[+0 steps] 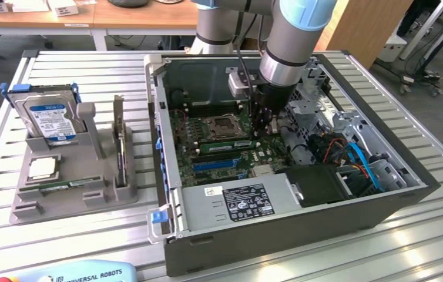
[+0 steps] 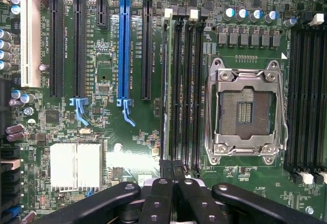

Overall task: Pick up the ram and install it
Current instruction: 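Press down the ram until it locks into place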

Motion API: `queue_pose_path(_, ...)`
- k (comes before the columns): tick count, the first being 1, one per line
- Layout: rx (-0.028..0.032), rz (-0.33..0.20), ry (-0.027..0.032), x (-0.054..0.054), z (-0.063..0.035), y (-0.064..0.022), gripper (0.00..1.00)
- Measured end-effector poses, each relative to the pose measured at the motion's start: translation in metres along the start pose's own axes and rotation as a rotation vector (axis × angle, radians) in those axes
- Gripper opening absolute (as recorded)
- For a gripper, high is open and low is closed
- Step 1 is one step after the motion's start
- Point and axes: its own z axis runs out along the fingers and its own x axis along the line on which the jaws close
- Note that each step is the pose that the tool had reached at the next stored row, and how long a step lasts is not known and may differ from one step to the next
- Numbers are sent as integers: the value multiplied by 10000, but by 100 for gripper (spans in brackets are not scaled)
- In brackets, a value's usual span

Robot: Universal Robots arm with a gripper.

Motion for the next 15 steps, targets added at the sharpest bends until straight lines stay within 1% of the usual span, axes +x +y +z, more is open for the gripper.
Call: queue_pose_path(15, 0, 0, 0, 1, 19, 0, 10)
